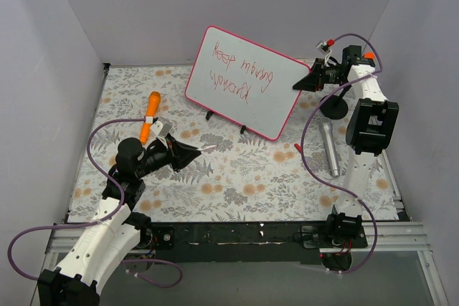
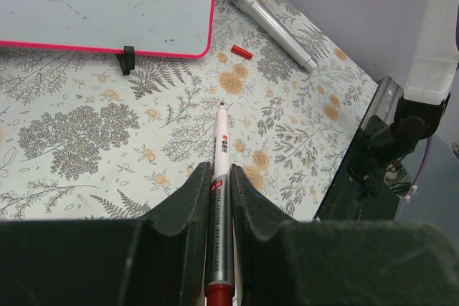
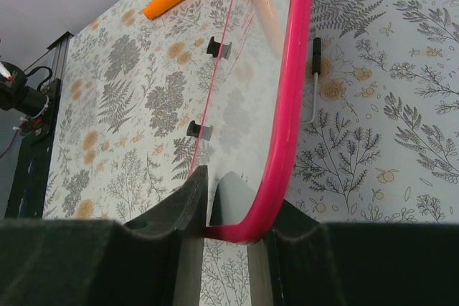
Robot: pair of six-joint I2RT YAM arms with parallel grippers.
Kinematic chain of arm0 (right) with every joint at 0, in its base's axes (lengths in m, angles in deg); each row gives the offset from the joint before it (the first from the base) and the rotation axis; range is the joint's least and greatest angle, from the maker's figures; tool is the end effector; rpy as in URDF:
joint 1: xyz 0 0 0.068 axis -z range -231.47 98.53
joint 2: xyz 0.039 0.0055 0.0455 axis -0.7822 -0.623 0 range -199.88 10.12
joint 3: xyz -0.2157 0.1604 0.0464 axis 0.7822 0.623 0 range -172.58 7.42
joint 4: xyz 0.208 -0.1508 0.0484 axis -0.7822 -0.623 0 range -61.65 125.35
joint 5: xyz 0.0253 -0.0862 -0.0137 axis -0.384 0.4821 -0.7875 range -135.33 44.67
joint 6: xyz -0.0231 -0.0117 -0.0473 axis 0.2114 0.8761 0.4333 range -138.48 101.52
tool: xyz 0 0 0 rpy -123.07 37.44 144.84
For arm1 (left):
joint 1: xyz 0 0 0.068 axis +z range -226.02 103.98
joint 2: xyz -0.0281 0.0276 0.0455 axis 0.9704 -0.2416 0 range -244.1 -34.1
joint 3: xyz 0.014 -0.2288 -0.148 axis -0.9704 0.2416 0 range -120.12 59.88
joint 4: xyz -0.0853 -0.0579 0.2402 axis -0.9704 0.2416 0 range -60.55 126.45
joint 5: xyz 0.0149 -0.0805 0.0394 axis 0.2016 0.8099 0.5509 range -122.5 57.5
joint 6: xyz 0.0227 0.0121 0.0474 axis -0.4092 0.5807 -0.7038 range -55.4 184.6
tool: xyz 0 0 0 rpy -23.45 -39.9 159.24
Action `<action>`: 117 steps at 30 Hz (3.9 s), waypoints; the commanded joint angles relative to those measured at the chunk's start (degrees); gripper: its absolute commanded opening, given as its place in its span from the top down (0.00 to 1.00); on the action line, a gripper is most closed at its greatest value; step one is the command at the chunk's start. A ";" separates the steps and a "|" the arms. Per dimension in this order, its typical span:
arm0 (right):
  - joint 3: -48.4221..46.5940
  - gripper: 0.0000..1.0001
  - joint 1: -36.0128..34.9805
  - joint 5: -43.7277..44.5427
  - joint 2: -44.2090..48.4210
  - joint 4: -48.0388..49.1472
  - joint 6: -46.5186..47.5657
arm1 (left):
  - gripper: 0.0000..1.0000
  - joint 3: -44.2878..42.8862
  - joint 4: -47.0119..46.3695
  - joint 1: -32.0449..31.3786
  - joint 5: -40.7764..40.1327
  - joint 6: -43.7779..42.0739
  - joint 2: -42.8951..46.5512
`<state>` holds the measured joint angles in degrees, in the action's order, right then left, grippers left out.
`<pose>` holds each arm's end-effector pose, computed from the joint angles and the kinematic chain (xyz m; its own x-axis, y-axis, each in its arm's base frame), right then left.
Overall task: Write a sentence on the whiteboard
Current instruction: Put down the whiteboard on the whiteboard stand, then pick up the pen cap from the center of the board.
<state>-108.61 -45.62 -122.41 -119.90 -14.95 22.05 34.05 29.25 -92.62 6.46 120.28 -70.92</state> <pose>0.4786 -0.0141 0.2408 -0.4227 -0.1028 -0.9004 -0.8849 0.2614 0.3855 0.1473 -0.0673 0.2648 -0.7735 -0.4395 -0.4566 0.3108 0.3647 -0.8777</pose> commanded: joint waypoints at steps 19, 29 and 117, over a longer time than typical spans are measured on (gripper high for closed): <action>-0.79 0.48 -2.07 4.04 3.45 6.18 -2.57 | 1.00 -0.37 -0.14 0.25 -0.11 -0.49 0.69; 1.50 0.44 -1.89 6.33 4.16 6.80 -1.86 | 1.00 -0.37 -0.14 0.34 -0.02 -0.49 1.13; 56.88 0.30 -19.56 69.61 35.54 24.20 -15.92 | 1.00 -1.42 1.61 0.25 -4.68 2.15 8.43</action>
<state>-49.48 -65.36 -54.35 -83.29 8.43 6.92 34.03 30.82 -92.62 2.39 122.51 -62.26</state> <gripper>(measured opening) 0.725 0.121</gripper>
